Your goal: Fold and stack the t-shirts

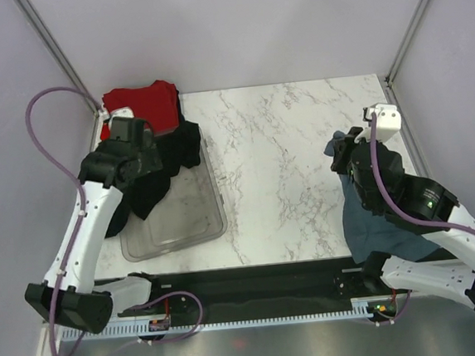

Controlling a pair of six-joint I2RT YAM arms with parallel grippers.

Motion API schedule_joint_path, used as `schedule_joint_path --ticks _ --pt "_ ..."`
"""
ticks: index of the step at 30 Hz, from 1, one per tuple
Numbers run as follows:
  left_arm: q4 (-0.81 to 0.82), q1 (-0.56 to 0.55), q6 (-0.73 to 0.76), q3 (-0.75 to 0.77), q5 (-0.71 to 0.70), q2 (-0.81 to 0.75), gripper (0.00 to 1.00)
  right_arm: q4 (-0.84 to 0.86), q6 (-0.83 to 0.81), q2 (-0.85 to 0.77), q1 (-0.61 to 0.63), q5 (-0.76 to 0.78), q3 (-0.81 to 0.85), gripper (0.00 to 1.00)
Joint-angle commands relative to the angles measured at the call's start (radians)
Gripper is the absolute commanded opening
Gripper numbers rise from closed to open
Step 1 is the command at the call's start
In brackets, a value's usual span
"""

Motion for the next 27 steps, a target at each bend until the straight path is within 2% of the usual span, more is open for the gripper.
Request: schedule_joint_path --ticks 1,4,7,10,14,16,20,23,27 --pt "0.046 -0.217 -0.094 0.094 0.193 0.139 0.80 0.037 0.029 0.018 0.004 -0.034 -0.016 0.02" --pt "0.061 -0.386 -0.147 0.201 0.222 0.336 0.80 0.031 0.031 0.016 0.004 -0.042 -0.023 0.02" --pt "0.158 -0.446 -0.180 0.264 0.363 0.508 0.80 0.010 0.031 0.001 0.004 -0.037 -0.025 0.02" --pt "0.180 -0.452 -0.164 0.309 0.408 0.676 0.79 -0.018 0.034 -0.016 0.005 -0.032 -0.020 0.02" --pt "0.143 -0.431 -0.111 0.289 0.327 0.780 0.79 -0.058 0.052 -0.036 0.004 -0.043 -0.019 0.02" --pt "0.138 -0.376 -0.105 0.226 0.312 0.748 0.80 -0.068 0.060 -0.042 0.004 -0.046 -0.019 0.02" --pt "0.234 -0.238 -0.085 -0.065 0.335 0.567 0.80 -0.059 0.072 -0.025 0.004 -0.068 -0.036 0.02" --pt "0.262 -0.159 -0.061 -0.194 0.339 0.429 0.80 -0.018 0.069 0.022 0.004 -0.109 -0.031 0.01" --pt "0.272 -0.098 -0.058 -0.285 0.318 0.330 0.82 0.040 0.051 0.131 0.004 -0.192 0.021 0.00"
